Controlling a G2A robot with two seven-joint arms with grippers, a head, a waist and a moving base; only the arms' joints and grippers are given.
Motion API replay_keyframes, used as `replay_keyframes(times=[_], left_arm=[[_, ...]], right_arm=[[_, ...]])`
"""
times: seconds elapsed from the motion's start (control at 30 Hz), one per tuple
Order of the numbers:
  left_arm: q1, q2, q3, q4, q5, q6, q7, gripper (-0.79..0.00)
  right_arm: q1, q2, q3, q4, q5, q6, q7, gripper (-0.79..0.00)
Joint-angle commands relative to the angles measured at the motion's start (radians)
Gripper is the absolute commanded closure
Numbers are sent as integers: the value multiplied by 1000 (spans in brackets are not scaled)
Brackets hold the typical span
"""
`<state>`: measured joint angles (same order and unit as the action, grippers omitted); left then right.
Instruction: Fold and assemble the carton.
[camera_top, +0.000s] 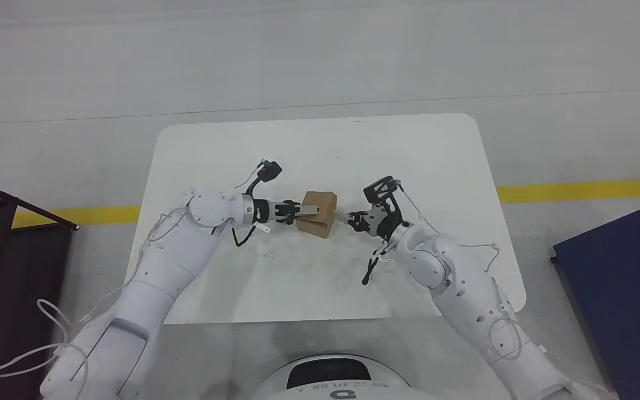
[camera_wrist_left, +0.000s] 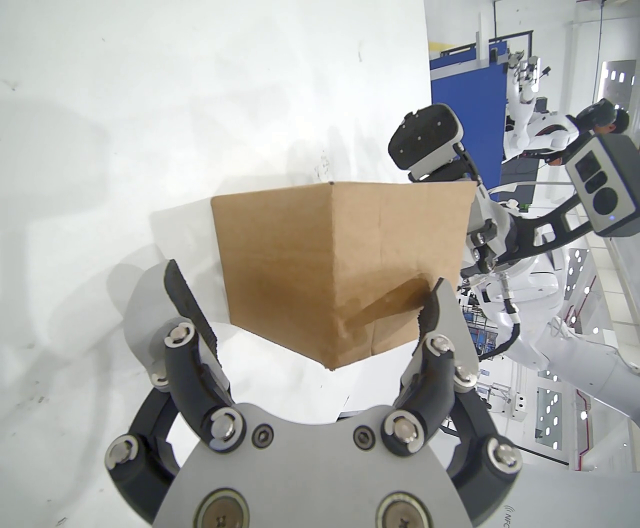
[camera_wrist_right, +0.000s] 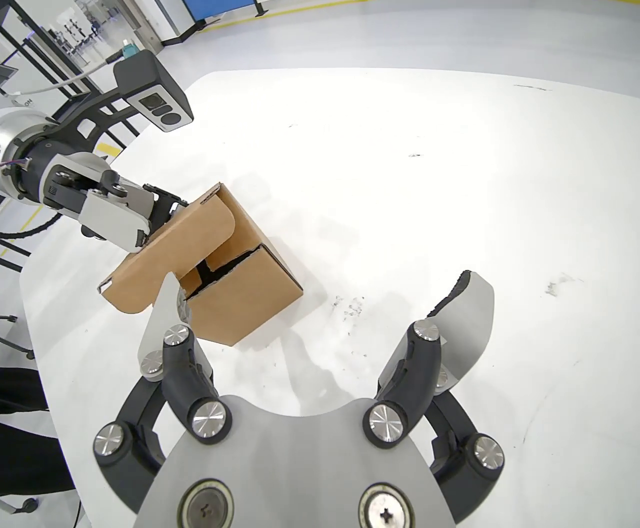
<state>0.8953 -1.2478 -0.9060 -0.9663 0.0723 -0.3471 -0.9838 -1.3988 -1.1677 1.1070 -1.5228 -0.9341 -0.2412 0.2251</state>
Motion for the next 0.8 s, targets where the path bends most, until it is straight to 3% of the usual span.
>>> replay_keyframes(times=[0.0, 0.77], left_arm=[[2, 1, -1, -2, -1, -3, 0, -785], [3, 0, 14, -3, 12, 8, 4, -785]], right_arm=[[3, -1, -5, -2, -6, 4, 7, -785], [50, -22, -63, 15, -40, 42, 73, -785]])
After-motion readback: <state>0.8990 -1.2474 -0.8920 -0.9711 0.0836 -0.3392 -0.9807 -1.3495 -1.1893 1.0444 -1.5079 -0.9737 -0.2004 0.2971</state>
